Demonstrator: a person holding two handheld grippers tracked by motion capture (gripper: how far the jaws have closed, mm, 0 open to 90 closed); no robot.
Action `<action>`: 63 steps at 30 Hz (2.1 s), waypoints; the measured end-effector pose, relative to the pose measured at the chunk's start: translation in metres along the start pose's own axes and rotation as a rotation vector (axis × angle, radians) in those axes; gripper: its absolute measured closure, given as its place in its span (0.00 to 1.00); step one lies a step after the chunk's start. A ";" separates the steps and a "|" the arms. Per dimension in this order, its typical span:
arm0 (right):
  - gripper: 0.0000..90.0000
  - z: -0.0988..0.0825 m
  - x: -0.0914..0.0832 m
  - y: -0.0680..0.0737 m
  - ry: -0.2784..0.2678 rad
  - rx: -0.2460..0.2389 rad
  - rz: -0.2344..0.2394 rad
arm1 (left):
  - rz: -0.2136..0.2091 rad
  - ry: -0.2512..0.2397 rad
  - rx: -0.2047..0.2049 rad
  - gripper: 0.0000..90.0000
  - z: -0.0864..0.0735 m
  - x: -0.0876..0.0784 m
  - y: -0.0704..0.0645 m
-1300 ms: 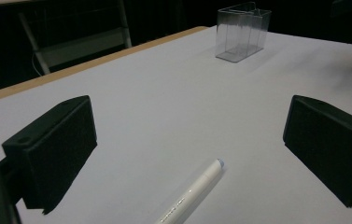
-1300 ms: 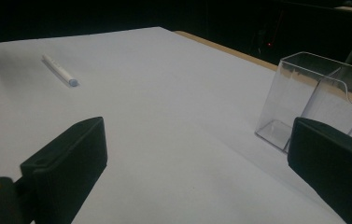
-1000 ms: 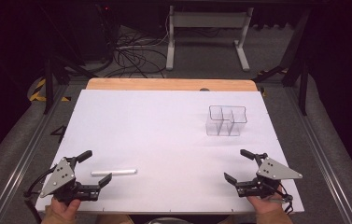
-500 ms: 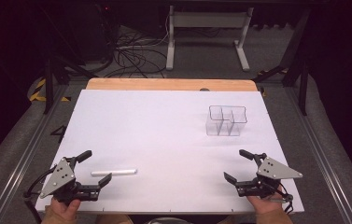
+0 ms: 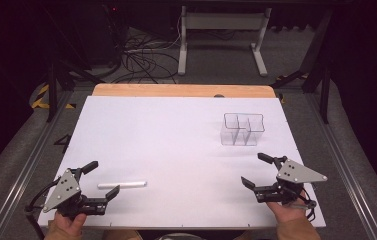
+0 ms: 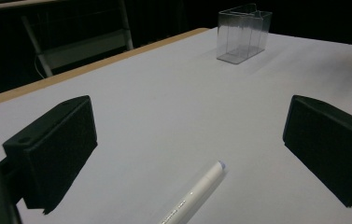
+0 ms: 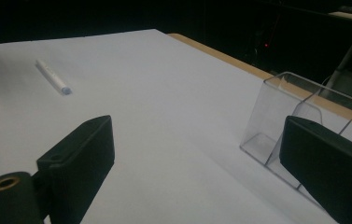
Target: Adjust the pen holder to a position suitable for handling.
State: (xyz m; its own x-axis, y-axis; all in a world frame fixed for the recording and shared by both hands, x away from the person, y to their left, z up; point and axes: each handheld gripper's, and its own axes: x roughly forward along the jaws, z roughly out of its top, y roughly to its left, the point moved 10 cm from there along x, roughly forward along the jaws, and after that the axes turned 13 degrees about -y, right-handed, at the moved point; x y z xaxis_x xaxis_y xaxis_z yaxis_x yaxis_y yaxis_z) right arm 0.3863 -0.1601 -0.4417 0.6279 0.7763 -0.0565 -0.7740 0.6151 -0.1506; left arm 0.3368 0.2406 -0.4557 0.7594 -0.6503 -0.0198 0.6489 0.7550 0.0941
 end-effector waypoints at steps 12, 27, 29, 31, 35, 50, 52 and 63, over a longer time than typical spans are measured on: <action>0.12 0.010 0.010 -0.007 0.012 -0.006 0.002 | -0.001 -0.001 -0.003 0.04 0.000 0.000 0.000; 0.21 0.026 0.012 -0.014 0.109 -0.066 0.044 | -0.001 0.005 0.003 0.04 -0.001 -0.001 0.000; 0.21 0.028 0.014 -0.017 0.131 -0.080 0.050 | 0.000 0.006 0.001 0.04 -0.001 -0.001 0.000; 0.22 0.029 0.016 -0.020 0.145 -0.092 0.055 | 0.001 0.010 0.002 0.04 -0.001 -0.002 0.000; 0.25 0.031 0.021 -0.028 0.188 -0.117 0.060 | 0.004 0.008 0.002 0.04 -0.001 -0.003 0.000; 0.35 0.023 0.042 -0.058 0.336 -0.141 0.091 | 0.011 0.011 -0.003 0.04 -0.002 -0.005 0.001; 0.37 0.021 0.044 -0.062 0.368 -0.115 0.093 | 0.011 0.012 -0.002 0.04 -0.002 -0.006 0.001; 0.36 0.015 0.057 -0.078 0.389 -0.114 0.121 | 0.006 0.012 -0.005 0.05 -0.002 -0.005 0.001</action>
State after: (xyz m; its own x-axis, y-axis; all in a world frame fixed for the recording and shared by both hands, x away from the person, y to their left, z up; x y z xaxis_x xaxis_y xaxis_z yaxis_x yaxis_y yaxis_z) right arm 0.4813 -0.1620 -0.4180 0.5341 0.7185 -0.4455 -0.8437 0.4864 -0.2270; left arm 0.3339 0.2444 -0.4577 0.7640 -0.6444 -0.0309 0.6443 0.7595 0.0895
